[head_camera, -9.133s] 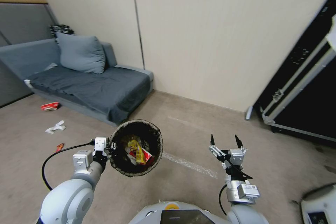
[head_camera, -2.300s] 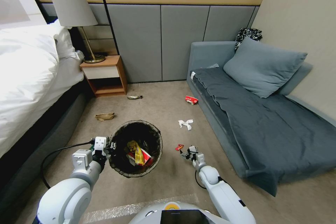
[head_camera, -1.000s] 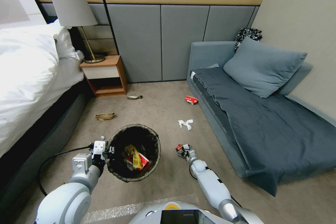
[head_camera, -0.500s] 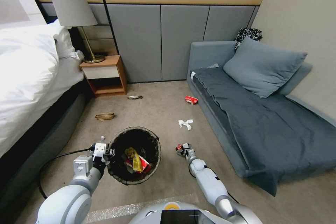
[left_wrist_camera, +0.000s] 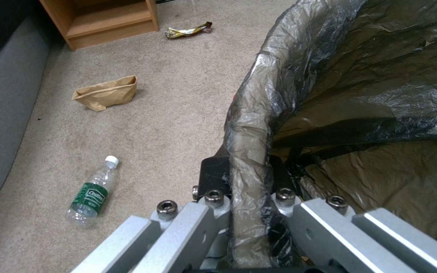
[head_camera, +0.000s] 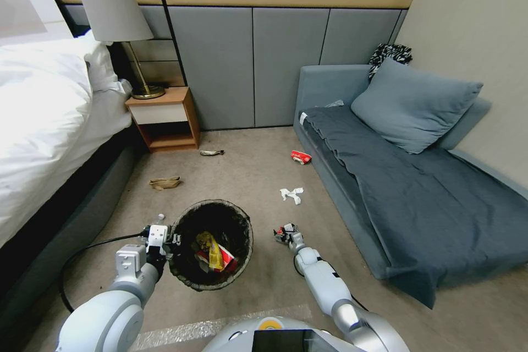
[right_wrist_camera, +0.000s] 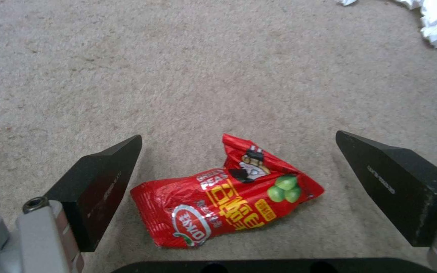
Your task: Pick up the trash bin, then pick up the garbage from the floor and place it into the trash bin.
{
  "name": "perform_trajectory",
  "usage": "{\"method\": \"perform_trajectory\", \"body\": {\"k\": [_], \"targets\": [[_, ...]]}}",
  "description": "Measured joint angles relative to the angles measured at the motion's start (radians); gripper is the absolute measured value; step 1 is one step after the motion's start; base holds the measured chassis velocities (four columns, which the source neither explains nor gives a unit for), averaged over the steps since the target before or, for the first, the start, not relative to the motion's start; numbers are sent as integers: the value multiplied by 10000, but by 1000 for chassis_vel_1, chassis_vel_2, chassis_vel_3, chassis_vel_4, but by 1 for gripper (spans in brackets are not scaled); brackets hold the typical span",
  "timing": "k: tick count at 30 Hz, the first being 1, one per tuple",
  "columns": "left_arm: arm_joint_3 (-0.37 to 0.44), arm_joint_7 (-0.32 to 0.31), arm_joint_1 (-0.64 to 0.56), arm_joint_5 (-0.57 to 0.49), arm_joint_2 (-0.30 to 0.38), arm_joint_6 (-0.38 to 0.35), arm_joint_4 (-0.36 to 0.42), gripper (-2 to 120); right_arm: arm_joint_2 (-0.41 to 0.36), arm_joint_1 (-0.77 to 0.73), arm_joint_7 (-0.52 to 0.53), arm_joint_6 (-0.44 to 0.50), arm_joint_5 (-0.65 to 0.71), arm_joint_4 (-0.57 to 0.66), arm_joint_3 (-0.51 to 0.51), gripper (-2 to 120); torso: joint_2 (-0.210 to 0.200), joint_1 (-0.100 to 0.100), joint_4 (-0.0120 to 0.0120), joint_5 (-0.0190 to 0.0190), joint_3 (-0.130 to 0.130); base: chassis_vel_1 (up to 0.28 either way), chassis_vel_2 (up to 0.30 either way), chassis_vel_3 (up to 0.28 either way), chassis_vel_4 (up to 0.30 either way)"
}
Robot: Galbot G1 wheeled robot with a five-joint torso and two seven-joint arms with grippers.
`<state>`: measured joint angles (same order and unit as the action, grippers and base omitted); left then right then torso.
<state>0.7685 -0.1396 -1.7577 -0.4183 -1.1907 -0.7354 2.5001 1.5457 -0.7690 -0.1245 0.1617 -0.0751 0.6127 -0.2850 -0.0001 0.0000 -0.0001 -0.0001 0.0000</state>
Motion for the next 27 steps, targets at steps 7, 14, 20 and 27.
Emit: {"method": "perform_trajectory", "body": {"k": [7, 14, 20, 27], "targets": [[-11, 65, 88, 15, 97, 0, 0, 1, 85, 154, -3, 81, -57, -298, -48, 100, 0, 0, 0, 0, 0, 0, 0, 0, 0], [-28, 99, 55, 64, 79, 0, 0, 1, 79, 138, -4, 103, -62, -341, -62, 100, 0, 0, 0, 0, 0, 0, 0, 0, 0], [-36, 148, 31, 133, 69, 0, 0, 1, 76, 77, -5, 115, -66, -319, -75, 94, 0, 0, 1, 0, 0, 0, 0, 0, 0], [-43, 176, 14, 156, 63, 0, 0, 1, 62, -57, -4, 131, -71, -206, -81, 87, 1, 0, 1, 1, -1, 0, 0, 0, 0]]}}
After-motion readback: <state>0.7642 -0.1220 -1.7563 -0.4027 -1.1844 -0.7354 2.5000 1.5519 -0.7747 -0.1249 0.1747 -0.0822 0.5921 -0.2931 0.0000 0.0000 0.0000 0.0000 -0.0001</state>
